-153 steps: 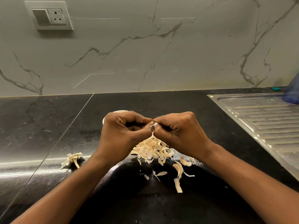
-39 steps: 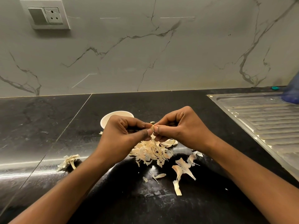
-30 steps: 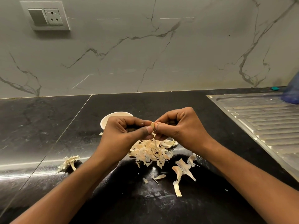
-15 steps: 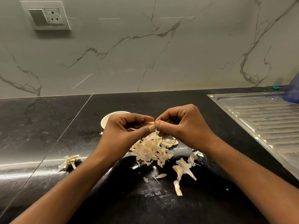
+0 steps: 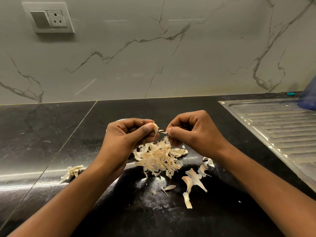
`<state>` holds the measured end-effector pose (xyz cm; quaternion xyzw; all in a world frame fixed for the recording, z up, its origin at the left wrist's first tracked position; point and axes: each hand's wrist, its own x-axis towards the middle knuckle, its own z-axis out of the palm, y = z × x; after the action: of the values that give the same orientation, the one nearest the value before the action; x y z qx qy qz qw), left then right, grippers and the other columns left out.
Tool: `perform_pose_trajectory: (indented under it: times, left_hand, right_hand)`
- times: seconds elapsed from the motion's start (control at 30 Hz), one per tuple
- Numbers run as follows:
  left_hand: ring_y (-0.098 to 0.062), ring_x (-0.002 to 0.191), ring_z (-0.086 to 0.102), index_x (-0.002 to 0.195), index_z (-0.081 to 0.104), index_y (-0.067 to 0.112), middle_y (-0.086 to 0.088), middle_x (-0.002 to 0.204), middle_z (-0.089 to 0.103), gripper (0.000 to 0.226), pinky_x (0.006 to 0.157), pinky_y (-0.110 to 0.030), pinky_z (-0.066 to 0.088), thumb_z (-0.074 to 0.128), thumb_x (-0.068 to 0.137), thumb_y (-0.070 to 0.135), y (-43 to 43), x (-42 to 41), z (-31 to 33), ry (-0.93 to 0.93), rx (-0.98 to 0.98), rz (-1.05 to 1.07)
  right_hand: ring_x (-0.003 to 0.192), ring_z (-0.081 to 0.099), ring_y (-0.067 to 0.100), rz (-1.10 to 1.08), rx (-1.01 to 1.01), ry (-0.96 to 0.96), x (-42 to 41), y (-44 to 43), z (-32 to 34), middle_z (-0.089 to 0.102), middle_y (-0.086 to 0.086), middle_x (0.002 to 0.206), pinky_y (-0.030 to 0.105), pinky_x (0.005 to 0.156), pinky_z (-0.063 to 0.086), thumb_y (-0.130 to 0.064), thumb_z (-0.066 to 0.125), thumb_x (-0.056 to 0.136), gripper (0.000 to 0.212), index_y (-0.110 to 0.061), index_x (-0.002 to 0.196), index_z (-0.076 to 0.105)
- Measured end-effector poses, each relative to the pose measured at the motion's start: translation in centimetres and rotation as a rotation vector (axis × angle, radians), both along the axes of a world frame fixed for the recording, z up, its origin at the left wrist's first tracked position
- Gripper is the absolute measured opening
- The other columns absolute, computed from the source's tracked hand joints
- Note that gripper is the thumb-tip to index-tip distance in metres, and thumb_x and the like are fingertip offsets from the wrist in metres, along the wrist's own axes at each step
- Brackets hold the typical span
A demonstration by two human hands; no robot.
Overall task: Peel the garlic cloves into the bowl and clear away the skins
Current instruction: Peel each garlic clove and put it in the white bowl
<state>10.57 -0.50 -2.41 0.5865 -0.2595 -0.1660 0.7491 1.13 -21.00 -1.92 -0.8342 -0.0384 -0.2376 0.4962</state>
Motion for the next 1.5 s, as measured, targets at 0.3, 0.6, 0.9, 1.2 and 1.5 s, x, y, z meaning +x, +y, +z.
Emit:
perform_pose_trajectory:
  times: [0.3,0.6,0.9,1.2,1.5]
  left_hand:
    - [-0.035,0.095,0.079,0.104,0.074,-0.005,-0.023,0.099,0.079,0.028,0.083,-0.034,0.065,0.076,0.078,0.004,0.0,-0.1,-0.1,0.009,-0.022,-0.030]
    - [-0.030,0.086,0.080,0.094,0.078,-0.002,-0.014,0.090,0.081,0.017,0.080,-0.037,0.066,0.083,0.079,0.003,-0.2,-0.7,-0.3,-0.285,0.087,0.070]
    - [-0.023,0.078,0.080,0.092,0.081,0.002,-0.006,0.084,0.081,0.010,0.075,-0.036,0.067,0.084,0.082,0.002,-0.2,-0.6,-0.7,-0.426,0.198,0.116]
    - [-0.037,0.089,0.079,0.093,0.073,-0.007,-0.023,0.093,0.078,0.023,0.080,-0.036,0.066,0.081,0.073,0.003,0.1,-0.7,0.3,-0.125,-0.008,0.021]
    - [-0.032,0.086,0.079,0.088,0.079,0.007,-0.020,0.093,0.079,0.017,0.074,-0.029,0.065,0.080,0.072,0.010,0.0,-0.8,0.7,0.009,0.019,-0.043]
  right_hand:
    - [0.069,0.077,0.024,-0.001,-0.069,0.016,0.2,0.2,-0.1,0.077,0.008,0.077,0.044,0.066,0.067,-0.024,0.074,0.099,0.023,-0.004,0.090,0.079]
    - [0.067,0.076,0.019,-0.008,-0.250,-0.034,0.2,0.1,-0.7,0.080,-0.005,0.080,0.044,0.061,0.065,-0.022,0.081,0.094,0.011,-0.013,0.099,0.084]
    - [0.058,0.072,0.018,0.016,-0.319,-0.024,0.3,0.3,-1.1,0.078,-0.003,0.073,0.045,0.053,0.061,-0.019,0.081,0.095,0.010,-0.011,0.092,0.085]
    - [0.072,0.079,0.023,0.029,-0.048,-0.013,0.0,0.2,-0.3,0.081,0.005,0.080,0.044,0.069,0.068,-0.019,0.080,0.093,0.015,-0.004,0.097,0.083]
    - [0.076,0.080,0.021,0.056,-0.069,0.002,-0.1,0.4,-0.2,0.081,0.004,0.086,0.041,0.072,0.068,-0.017,0.079,0.094,0.016,-0.003,0.101,0.082]
